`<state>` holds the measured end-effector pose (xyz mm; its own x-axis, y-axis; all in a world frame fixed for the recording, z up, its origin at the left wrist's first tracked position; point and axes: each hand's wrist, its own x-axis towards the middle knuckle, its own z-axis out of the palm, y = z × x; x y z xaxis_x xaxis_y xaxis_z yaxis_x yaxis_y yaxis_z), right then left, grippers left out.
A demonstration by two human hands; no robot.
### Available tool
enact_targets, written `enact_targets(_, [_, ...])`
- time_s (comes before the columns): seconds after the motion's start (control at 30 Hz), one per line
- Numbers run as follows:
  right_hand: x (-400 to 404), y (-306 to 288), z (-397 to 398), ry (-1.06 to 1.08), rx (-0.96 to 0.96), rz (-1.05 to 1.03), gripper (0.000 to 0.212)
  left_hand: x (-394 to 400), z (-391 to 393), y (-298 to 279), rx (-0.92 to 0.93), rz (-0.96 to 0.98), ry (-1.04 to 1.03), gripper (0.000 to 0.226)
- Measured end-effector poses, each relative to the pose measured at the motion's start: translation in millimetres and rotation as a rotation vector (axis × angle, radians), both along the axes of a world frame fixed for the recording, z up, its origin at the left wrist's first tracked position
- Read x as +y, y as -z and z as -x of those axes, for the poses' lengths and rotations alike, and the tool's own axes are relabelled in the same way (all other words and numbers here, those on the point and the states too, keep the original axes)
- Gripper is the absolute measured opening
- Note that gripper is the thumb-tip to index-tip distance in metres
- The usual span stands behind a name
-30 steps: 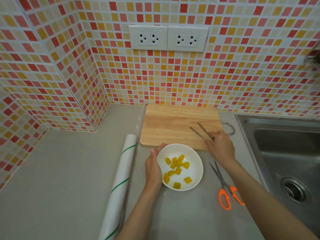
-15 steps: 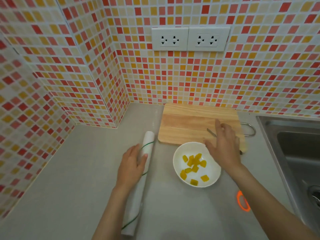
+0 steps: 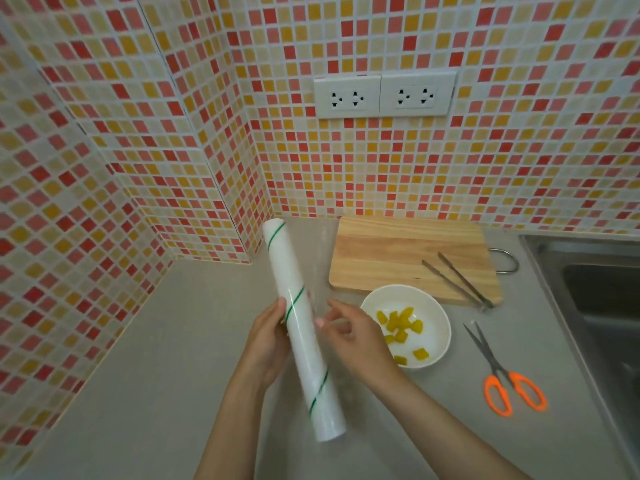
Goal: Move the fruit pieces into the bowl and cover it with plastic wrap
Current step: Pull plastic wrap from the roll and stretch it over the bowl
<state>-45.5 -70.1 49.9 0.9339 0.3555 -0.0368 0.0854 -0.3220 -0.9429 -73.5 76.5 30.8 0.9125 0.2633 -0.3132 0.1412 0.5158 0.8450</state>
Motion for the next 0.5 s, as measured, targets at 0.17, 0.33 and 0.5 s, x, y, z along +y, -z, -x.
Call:
enact_targets(0.17, [-5, -7, 8, 0.189, -0.001, -0.154, 0.009, -25, -4, -12, -0.026, 0.120, 0.031, 0.048])
enact_targets(0.33, [-22, -16, 1, 0.276, -0.049, -0.194, 0.003, -49, -13, -15, -0.144, 0.020, 0.002, 0.042])
enact_targets(0.5, [-34, -16, -2, 0.334, -0.075, -0.204, 0.004, -62, -20, -14, -0.225, -0.128, 0.004, 0.029])
